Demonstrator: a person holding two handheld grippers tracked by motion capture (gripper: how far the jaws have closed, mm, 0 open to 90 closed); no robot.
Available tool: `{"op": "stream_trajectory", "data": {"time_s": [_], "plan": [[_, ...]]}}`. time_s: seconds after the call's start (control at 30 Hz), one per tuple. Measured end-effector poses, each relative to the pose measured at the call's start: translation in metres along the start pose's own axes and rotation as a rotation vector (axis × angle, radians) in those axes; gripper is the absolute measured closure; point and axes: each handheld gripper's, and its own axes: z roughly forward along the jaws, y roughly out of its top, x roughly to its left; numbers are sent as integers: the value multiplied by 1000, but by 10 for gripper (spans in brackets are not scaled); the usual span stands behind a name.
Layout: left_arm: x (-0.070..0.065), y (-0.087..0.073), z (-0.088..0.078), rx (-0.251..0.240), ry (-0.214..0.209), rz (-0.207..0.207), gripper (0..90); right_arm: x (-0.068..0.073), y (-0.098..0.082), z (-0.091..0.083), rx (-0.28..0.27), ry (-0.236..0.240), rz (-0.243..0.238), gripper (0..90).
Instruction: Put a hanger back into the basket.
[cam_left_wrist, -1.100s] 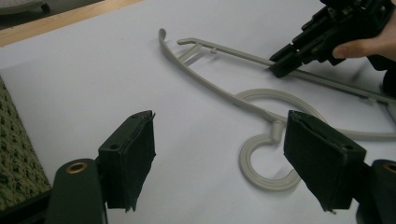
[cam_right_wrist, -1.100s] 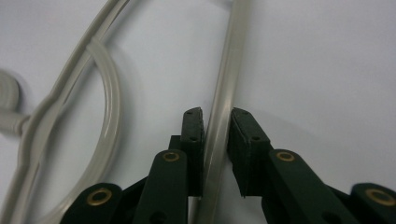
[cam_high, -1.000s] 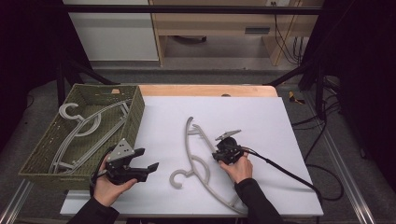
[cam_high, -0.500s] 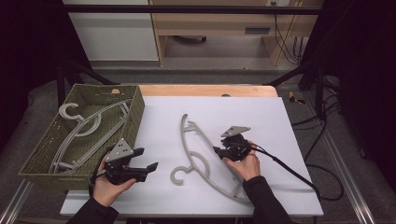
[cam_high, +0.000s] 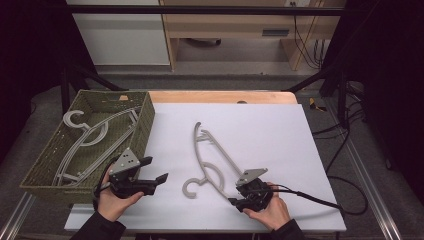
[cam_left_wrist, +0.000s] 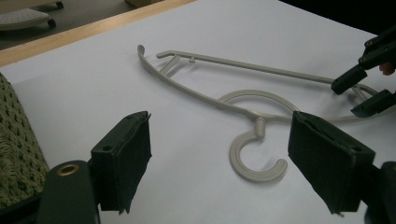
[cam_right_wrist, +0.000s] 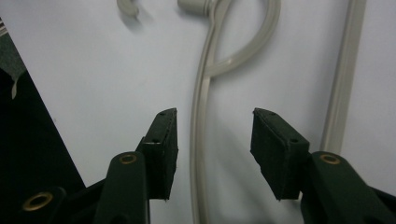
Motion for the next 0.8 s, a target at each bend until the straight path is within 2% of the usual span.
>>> {"op": "stream_trajectory", "data": {"time_s": [0.07, 0.13, 0.17, 0.27, 0.33, 0.43, 0.47, 0.53, 0.57, 0.6, 0.7, 0.8], "plan": [[0, 0, 0, -4, 1, -1, 204, 0, -8, 3, 31, 4, 5, 549], [0, 0, 0, -7, 2, -2, 198, -1, -15, 4, 42, 22, 10, 578], [0, -1, 1, -8, 4, -3, 194, -2, -17, 5, 45, 27, -2, 583], [0, -1, 1, -12, 8, -5, 182, -1, -24, 5, 87, 15, -2, 619], [1, -1, 1, -14, 9, -8, 181, -1, -25, 6, 90, 4, -19, 643], [1, -2, 2, -16, 10, -10, 181, 1, -24, 7, 92, 1, -17, 675], [1, -2, 2, -16, 9, -11, 181, 0, -24, 7, 95, 3, -39, 698], [1, -2, 2, -15, 9, -11, 183, 1, -23, 8, 100, -2, -34, 756], [1, -2, 2, -12, 7, -10, 183, -1, -23, 7, 110, 2, -51, 798], [1, -2, 3, -10, 6, -7, 183, -1, -22, 8, 109, 11, -45, 814], [0, -2, 4, -3, 1, 0, 183, -6, -19, 8, 126, 47, -63, 825], [0, -2, 4, -3, -6, 5, 183, -12, -17, 9, 112, 76, -45, 827]]}}
